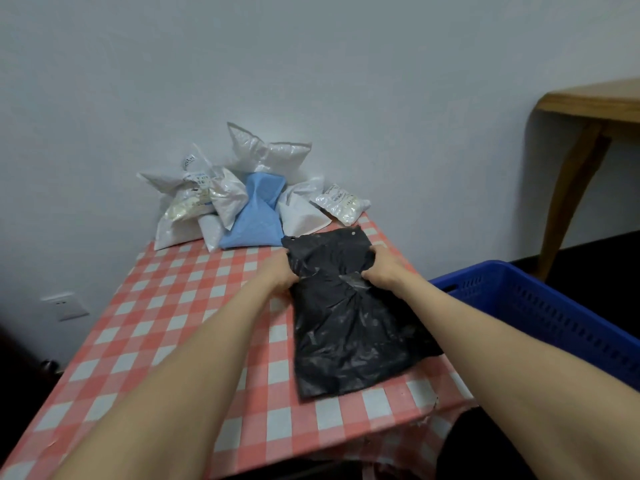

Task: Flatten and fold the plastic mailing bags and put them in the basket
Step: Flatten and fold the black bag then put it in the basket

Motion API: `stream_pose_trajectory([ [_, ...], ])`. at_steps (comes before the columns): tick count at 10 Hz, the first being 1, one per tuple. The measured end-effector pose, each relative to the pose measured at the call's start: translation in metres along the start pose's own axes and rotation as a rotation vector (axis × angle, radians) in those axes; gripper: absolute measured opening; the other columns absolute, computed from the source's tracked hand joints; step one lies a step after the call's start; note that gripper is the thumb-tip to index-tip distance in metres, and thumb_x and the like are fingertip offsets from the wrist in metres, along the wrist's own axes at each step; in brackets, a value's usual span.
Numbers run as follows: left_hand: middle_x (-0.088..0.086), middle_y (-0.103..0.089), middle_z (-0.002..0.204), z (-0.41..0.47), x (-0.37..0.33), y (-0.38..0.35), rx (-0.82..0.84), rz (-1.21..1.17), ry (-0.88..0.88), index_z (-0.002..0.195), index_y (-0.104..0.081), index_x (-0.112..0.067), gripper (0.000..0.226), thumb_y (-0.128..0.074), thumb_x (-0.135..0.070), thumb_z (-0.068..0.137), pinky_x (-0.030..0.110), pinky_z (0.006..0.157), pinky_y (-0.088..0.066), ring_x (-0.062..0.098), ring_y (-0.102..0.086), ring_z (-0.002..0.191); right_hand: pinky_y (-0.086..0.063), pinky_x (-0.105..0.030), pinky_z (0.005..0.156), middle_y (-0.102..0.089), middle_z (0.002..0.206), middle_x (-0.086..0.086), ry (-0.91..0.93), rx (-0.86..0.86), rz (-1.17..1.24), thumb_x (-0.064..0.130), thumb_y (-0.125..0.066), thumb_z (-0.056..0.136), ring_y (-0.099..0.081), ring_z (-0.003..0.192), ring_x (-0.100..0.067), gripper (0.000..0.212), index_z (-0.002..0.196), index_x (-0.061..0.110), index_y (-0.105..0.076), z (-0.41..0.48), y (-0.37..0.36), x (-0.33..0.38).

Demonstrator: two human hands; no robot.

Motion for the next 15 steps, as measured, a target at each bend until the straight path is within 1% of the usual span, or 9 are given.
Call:
stream_pose_trajectory([
  [1, 0.016, -0.060, 0.113, 0.009, 0.005, 0.002, -0.032, 0.150, 0.002, 0.119, -0.054, -0.010, 0.032, -0.048, -0.004, 0.088, 0.033, 0.065, -0.051, 0.033, -0.061, 0.090, -0.047, -0.039, 0.098, -0.061, 0.125, -0.011, 0.034, 0.069, -0.076, 0.012, -0.060, 0.086, -0.058, 0.112, -0.030, 0.042, 0.127, 0.011, -0.053, 0.007, -0.013, -0.001],
  [2, 0.017, -0.055, 0.118, 0.017, 0.003, 0.005, -0.047, 0.313, 0.018, 0.111, -0.052, -0.007, 0.023, -0.047, -0.009, 0.088, 0.040, 0.079, -0.052, 0.034, -0.058, 0.095, -0.046, -0.040, 0.096, -0.052, 0.128, -0.009, 0.005, -0.056, -0.235, 0.023, -0.058, 0.090, -0.054, 0.114, -0.032, 0.042, 0.130, 0.017, -0.048, 0.018, 0.005, -0.002],
  [3, 0.016, -0.040, 0.139, 0.031, -0.011, 0.013, -0.181, 0.341, -0.088, 0.137, -0.040, -0.009, 0.044, -0.041, -0.016, 0.093, 0.043, 0.102, -0.037, 0.035, -0.041, 0.126, -0.039, -0.045, 0.103, -0.034, 0.146, -0.008, 0.090, -0.141, -0.375, 0.036, -0.048, 0.095, -0.039, 0.129, -0.035, 0.052, 0.143, 0.021, -0.034, 0.033, 0.020, 0.016],
  [4, 0.010, -0.025, 0.155, 0.047, -0.023, 0.000, -0.133, 0.375, -0.197, 0.149, -0.025, -0.015, 0.055, -0.035, -0.023, 0.095, 0.042, 0.114, -0.025, 0.030, -0.022, 0.141, -0.024, -0.046, 0.115, -0.016, 0.159, -0.004, 0.223, -0.039, -0.497, 0.041, -0.040, 0.097, -0.015, 0.144, -0.032, 0.061, 0.152, 0.021, -0.020, 0.050, 0.002, 0.033],
  [5, 0.002, -0.009, 0.160, 0.061, -0.025, -0.015, -0.057, 0.487, -0.189, 0.152, -0.013, -0.025, 0.054, -0.026, -0.032, 0.099, 0.048, 0.116, -0.015, 0.028, -0.006, 0.146, -0.007, -0.048, 0.120, 0.002, 0.162, -0.001, 0.238, 0.053, -0.592, 0.049, -0.031, 0.099, 0.005, 0.148, -0.031, 0.066, 0.155, 0.025, -0.004, 0.065, -0.021, 0.034],
  [6, -0.001, -0.003, 0.161, 0.073, -0.024, -0.027, 0.005, 0.542, -0.171, 0.152, -0.008, -0.032, 0.053, -0.019, -0.038, 0.100, 0.050, 0.117, -0.007, 0.027, 0.001, 0.147, 0.000, -0.049, 0.119, 0.008, 0.162, -0.001, 0.244, 0.119, -0.617, 0.052, -0.025, 0.100, 0.012, 0.148, -0.031, 0.064, 0.155, 0.029, -0.002, 0.076, -0.036, 0.034],
  [8, 0.003, 0.007, 0.161, 0.087, -0.002, -0.054, 0.114, 0.498, -0.113, 0.151, -0.001, -0.036, 0.054, -0.018, -0.042, 0.100, 0.045, 0.120, -0.001, 0.029, 0.008, 0.147, 0.003, -0.049, 0.119, 0.006, 0.162, -0.002, 0.148, 0.227, -0.640, 0.060, -0.019, 0.098, 0.014, 0.148, -0.029, 0.063, 0.153, 0.036, -0.001, 0.084, -0.060, 0.011],
  [10, 0.007, 0.006, 0.161, 0.090, 0.005, -0.059, 0.090, 0.492, -0.119, 0.152, 0.000, -0.034, 0.056, -0.019, -0.043, 0.100, 0.043, 0.120, 0.000, 0.030, 0.006, 0.147, 0.004, -0.049, 0.119, 0.007, 0.162, -0.001, 0.149, 0.203, -0.653, 0.061, -0.016, 0.097, 0.012, 0.148, -0.028, 0.062, 0.153, 0.039, 0.001, 0.085, -0.064, 0.006],
  [15, 0.005, 0.004, 0.161, 0.086, 0.006, -0.059, 0.035, 0.472, -0.113, 0.151, -0.004, -0.037, 0.053, -0.020, -0.044, 0.101, 0.046, 0.119, -0.005, 0.027, 0.002, 0.148, 0.005, -0.048, 0.119, 0.007, 0.162, 0.000, 0.144, 0.201, -0.644, 0.061, -0.014, 0.097, 0.011, 0.148, -0.028, 0.062, 0.153, 0.039, 0.001, 0.085, -0.066, 0.002],
])
Point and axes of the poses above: each hand's wrist, its own z-axis towards the middle knuckle, its own y-axis out of the back of the hand, x = y × z, the point moved 9 cm from there along z, towards the middle knuckle
